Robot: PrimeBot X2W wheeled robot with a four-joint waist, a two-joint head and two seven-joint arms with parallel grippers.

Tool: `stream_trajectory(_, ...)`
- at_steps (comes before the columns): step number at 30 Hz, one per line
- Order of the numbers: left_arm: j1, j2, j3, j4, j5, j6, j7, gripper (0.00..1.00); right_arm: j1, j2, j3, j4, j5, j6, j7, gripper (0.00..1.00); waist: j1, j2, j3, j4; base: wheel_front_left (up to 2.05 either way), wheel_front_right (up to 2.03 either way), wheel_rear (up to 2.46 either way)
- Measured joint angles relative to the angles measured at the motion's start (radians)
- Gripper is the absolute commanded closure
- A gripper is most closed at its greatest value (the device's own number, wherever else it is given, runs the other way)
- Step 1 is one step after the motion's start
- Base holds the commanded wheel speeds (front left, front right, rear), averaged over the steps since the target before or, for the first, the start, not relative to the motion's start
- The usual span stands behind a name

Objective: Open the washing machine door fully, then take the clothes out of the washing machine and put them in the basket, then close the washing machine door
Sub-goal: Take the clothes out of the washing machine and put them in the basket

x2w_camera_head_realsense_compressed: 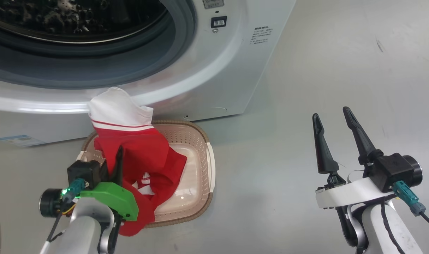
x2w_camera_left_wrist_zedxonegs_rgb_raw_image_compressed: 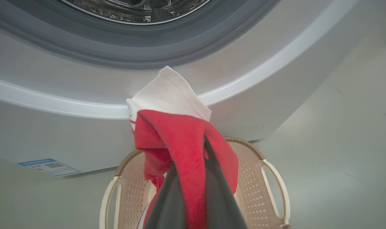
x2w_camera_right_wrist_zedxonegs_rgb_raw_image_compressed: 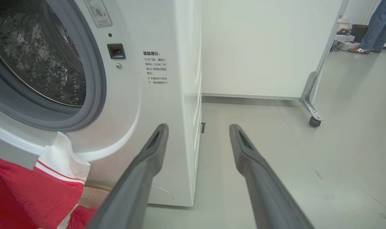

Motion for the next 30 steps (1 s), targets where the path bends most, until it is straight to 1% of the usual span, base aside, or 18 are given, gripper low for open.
stream_trajectory(4,-0.073,0.008,0.013,0.059,-0.004,-0.004,0.024,1.00,-0.016,0.007,0.009,-0.010,0.006,0.002,0.000,0.00,0.0000,0.0000,0.045,-0.024,0.00,0.00,0.00)
stream_trajectory(7,-0.125,0.026,0.032,0.102,-0.007,-0.004,0.033,1.00,-0.032,0.012,0.016,-0.013,0.009,0.008,0.000,0.00,0.0000,0.0000,0.081,-0.042,0.00,0.00,0.00)
stream_trajectory(13,-0.233,0.052,0.049,0.167,-0.007,-0.005,0.054,1.00,-0.056,0.019,0.019,-0.020,0.023,0.008,-0.003,0.00,0.0000,0.0000,0.155,-0.080,0.00,0.00,0.00)
stream_trajectory(14,-0.233,0.052,0.049,0.167,-0.007,-0.005,0.054,1.00,-0.056,0.019,0.019,-0.020,0.023,0.008,-0.003,0.00,0.0000,0.0000,0.155,-0.080,0.00,0.00,0.00)
stream_trajectory(21,-0.256,0.055,0.044,0.308,-0.019,-0.026,0.110,1.00,-0.096,0.023,0.024,-0.019,0.025,0.008,-0.008,0.00,0.0001,0.0000,0.236,-0.117,0.00,0.00,0.00)
stream_trajectory(30,-0.321,0.050,0.042,0.425,-0.029,-0.044,0.115,1.00,-0.117,0.024,0.022,0.000,0.030,0.008,-0.015,0.00,0.0001,0.0000,0.292,-0.155,0.00,0.00,0.00)
